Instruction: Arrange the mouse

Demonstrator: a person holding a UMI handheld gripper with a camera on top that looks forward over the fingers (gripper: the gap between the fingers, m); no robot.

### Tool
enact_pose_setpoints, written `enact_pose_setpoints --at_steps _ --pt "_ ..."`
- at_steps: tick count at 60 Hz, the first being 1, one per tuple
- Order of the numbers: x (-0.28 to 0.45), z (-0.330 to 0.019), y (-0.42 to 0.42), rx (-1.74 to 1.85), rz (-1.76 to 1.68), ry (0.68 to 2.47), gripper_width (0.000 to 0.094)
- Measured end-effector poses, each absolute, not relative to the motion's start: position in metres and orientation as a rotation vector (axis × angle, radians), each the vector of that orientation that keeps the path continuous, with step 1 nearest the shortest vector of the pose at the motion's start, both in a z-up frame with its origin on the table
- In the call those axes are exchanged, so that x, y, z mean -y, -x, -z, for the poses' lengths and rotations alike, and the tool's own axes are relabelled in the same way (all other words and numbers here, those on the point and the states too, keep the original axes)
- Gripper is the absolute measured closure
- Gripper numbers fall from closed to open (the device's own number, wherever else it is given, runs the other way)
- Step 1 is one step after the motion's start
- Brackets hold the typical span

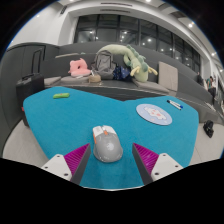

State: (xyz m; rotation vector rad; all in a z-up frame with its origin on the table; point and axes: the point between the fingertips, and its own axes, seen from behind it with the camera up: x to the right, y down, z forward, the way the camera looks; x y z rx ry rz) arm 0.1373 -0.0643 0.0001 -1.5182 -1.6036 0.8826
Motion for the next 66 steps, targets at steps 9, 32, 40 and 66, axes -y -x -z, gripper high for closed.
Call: enact_pose_setpoints --at_steps 9,32,40,66 --pt "0.061 0.012 -0.107 1.600 -0.853 1.577 0.0077" --pt "0.054 0.020 -0.064 1.592 -0.786 1.621 0.0082" --pt "0.055 0.021 -0.060 1.606 -0.797 1.649 0.0123" --pt "0.055 -0.036 -0.057 1.575 -0.948 1.668 0.0603"
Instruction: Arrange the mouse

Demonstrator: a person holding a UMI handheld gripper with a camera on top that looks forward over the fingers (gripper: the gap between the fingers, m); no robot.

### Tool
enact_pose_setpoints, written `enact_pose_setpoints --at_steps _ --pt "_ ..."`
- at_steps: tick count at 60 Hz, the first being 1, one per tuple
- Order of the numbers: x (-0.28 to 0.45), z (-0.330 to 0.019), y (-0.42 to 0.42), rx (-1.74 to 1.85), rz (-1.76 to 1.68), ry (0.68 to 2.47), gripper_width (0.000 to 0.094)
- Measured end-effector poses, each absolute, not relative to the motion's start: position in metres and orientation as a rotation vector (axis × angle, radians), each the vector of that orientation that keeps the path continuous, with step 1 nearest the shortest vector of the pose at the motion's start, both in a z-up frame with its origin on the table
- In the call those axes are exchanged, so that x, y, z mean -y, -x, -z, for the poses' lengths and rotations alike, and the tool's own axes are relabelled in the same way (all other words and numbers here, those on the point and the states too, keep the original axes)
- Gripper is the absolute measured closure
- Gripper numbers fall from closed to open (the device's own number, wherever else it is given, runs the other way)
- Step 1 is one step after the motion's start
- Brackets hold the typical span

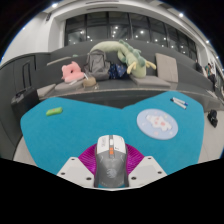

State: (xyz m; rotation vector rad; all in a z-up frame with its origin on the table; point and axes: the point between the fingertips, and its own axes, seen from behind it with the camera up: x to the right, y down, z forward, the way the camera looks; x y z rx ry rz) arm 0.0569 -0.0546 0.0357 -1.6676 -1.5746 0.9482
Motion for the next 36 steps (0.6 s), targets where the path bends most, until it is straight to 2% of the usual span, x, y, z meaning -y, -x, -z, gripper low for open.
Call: enact_pose_setpoints --at_steps 8,13,17,24,29,36 --pt "-0.014 -0.124 -0.002 1.442 -0.995 1.587 0.0604" --pt "-0.079 -0.145 0.042 1.352 -0.919 1.558 0.0605" --pt "-0.119 -0.129 0.070 1.342 -0.852 1.584 0.0605" --pt "-0.157 -0.065 0.097 1.388 -0.812 1.692 0.0589" --pt "-0.168 -0.019 0.102 1.470 -0.757 1.728 0.0582" --pt "-0.170 0.014 0.098 1.495 -0.768 1.830 0.0547"
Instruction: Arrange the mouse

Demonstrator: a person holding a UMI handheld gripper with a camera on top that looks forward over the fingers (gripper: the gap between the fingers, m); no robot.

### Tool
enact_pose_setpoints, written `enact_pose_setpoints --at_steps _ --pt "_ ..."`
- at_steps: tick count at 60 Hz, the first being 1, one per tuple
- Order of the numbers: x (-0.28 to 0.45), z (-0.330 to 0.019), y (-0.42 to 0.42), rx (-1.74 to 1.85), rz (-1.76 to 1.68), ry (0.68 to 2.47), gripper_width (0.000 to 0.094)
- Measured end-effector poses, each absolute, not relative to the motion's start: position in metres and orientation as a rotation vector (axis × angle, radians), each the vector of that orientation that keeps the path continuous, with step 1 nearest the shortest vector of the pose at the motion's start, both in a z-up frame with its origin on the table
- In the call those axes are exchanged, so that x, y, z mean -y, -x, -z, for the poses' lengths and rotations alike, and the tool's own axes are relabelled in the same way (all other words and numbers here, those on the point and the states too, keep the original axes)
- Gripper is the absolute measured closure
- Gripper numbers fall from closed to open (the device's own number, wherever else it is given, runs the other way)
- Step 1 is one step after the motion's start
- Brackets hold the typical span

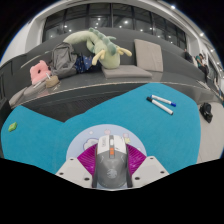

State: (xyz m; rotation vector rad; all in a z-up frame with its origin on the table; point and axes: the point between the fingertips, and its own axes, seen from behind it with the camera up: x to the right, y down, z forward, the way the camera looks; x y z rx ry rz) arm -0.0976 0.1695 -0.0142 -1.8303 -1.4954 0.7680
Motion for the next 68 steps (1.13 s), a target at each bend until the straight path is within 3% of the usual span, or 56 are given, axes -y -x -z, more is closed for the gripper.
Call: enact_pose_setpoints --at_steps 9,15,22,35,49,68 --pt "-0.167 0.024 0.097 1.534 -0.769 1.797 0.0405" --pt "-0.175 0.013 0.094 1.501 -0.749 1.805 0.0069" --pt "-0.158 -0.037 0.062 1.489 -0.816 1.718 0.0080" --pt "-0.113 -0.110 -0.089 1.522 -0.830 1.637 0.0080" --pt "-0.076 -0.122 -0.203 1.569 -0.846 1.648 0.0086" --pt "-0.064 -0.133 -0.235 1.604 -0.828 1.540 0.0084"
